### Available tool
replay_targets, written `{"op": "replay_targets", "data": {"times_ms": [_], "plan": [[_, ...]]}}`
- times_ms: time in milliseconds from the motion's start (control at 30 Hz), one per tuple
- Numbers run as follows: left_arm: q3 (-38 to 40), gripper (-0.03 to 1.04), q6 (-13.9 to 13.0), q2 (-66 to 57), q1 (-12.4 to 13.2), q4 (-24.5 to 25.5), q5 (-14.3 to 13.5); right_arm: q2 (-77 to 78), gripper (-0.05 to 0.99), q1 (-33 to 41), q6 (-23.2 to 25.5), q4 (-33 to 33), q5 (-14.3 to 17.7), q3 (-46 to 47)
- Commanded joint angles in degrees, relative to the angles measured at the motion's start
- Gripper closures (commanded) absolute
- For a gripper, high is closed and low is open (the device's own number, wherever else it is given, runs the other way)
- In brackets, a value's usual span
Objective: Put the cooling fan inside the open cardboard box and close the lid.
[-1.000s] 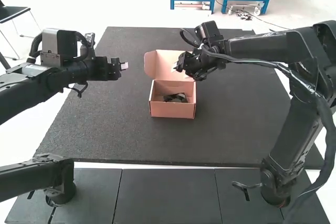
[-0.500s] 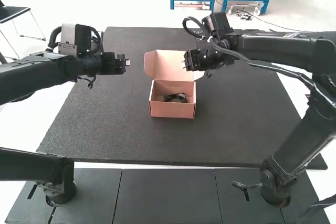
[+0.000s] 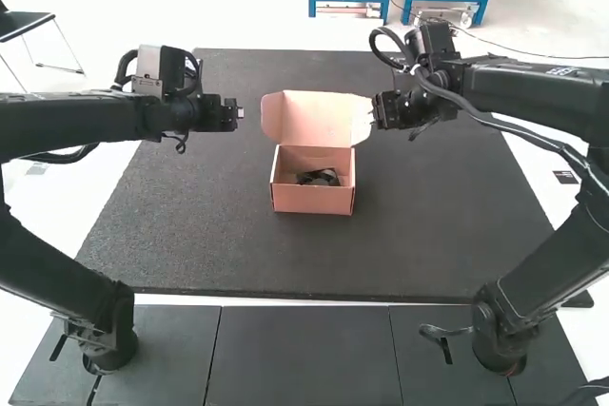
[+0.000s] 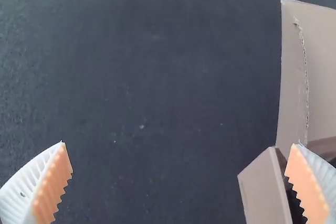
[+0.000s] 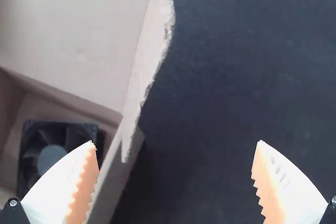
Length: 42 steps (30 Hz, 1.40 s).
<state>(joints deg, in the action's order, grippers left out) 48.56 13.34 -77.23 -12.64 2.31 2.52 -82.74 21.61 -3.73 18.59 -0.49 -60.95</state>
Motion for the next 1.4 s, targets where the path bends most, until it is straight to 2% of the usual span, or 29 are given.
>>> {"op": "replay_targets", "data": {"times_ms": [0,233,667,967,1367], "plan": [[2.69,0.05,-0.86,-1.34,0.52,-1.34,-0.85,1.35,0.28,-2.01,-3.48,-1.01,0.84,0.13],[4.09,0.05,-1.04,-3.89,0.6,-2.57,-0.85,-1.46,0.28,-3.06,-4.45,-1.98,-0.39,-0.75],[4.35,0.05,-1.04,-6.18,0.16,-3.54,-0.85,-6.73,0.28,-2.45,-2.07,-0.75,-6.19,-7.87],[7.26,0.05,-1.04,-9.08,-0.1,-3.71,-0.85,-9.28,0.28,-2.45,-1.63,-0.75,-6.98,-9.89],[11.47,0.05,-1.13,-13.56,-4.23,-3.01,-1.12,-9.46,0.28,-2.36,0.21,-1.19,-8.56,-10.07]]}}
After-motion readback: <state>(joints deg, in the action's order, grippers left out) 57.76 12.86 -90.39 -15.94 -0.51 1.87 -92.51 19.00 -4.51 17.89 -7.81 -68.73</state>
